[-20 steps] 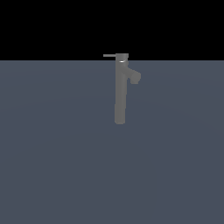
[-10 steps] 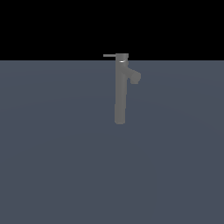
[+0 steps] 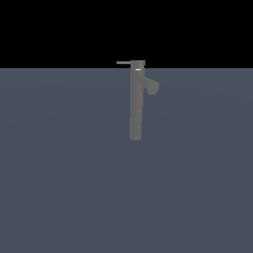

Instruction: Turn on the faucet by rotating a designated handle.

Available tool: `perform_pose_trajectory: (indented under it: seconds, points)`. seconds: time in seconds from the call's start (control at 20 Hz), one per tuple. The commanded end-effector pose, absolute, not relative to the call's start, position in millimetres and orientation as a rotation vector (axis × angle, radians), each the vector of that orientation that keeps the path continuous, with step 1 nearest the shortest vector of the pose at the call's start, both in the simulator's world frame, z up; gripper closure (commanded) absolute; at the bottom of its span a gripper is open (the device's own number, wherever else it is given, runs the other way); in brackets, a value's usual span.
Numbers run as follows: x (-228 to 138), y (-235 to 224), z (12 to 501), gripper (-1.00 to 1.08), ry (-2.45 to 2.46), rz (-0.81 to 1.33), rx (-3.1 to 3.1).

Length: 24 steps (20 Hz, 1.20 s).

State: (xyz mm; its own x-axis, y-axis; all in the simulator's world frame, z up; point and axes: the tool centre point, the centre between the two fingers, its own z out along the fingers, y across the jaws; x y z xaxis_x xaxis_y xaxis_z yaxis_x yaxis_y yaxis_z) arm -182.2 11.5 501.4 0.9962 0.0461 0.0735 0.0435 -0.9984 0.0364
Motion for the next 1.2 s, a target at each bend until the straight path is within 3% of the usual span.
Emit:
perform_pose_trajectory:
  seconds: [0.0,1.15]
  points:
    - [-164.8,11.9,498.4,1.08,0.075,0.109,3.106]
    - [16.7,14.5,408.4,1.08,0.127,0.041,3.126]
